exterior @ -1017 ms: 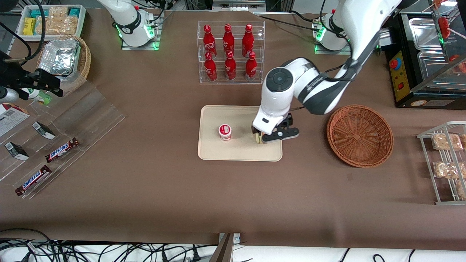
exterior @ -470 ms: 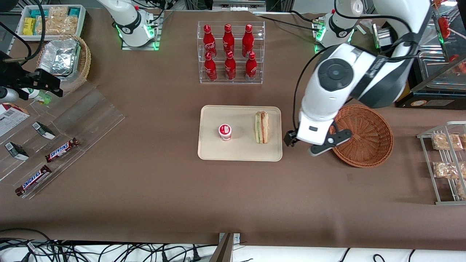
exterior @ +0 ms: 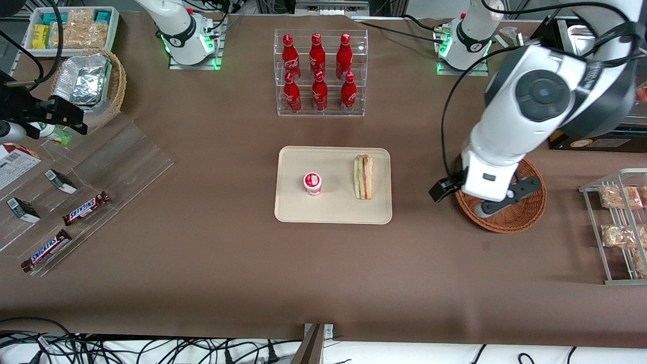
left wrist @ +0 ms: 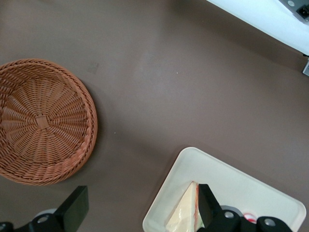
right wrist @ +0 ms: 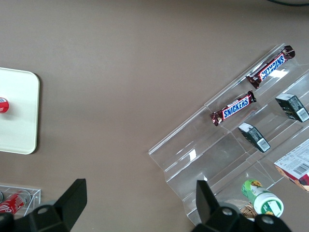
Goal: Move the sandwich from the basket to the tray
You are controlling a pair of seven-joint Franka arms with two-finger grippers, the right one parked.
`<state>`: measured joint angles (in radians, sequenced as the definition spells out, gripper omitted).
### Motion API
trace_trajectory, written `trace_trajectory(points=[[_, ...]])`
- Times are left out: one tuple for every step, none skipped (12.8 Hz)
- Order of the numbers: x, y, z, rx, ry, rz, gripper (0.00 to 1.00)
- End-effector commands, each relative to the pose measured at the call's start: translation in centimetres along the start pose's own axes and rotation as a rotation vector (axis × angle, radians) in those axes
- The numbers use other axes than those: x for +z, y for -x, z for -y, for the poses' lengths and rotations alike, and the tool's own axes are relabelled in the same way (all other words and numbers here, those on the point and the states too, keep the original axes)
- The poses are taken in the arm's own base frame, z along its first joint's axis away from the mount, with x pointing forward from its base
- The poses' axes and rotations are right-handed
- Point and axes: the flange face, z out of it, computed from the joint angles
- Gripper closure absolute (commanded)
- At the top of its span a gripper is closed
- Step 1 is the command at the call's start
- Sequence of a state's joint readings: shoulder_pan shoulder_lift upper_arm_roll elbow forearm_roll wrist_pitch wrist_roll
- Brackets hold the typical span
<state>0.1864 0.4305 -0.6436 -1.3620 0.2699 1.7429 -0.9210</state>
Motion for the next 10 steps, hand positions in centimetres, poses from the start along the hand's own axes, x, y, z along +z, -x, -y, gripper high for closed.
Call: trace_trajectory(points=[[-3.6, -0.8, 4.3, 0.062, 0.006, 0.025, 0.00], [-4.7, -1.1, 5.8, 0.088, 0.015, 0.039, 0.00], [-5.6, -1.4, 7.3, 0.113, 0.010, 0.049, 0.00], [-6.0, -1.5, 8.6, 0.137, 0.003, 0.064, 0.00], [-6.7, -1.6, 10.1, 0.158, 0.009, 0.066, 0.00], [-7.4, -2.0, 12.0, 0.193, 0.017, 0.065, 0.00], [-8.1, -2.2, 13.7, 0.238, 0.026, 0.078, 0.00], [-8.9, -2.2, 15.2, 0.285, 0.025, 0.093, 0.00], [-9.7, -2.2, 16.3, 0.336, 0.023, 0.094, 0.00], [-10.4, -2.0, 17.2, 0.390, 0.021, 0.096, 0.00]])
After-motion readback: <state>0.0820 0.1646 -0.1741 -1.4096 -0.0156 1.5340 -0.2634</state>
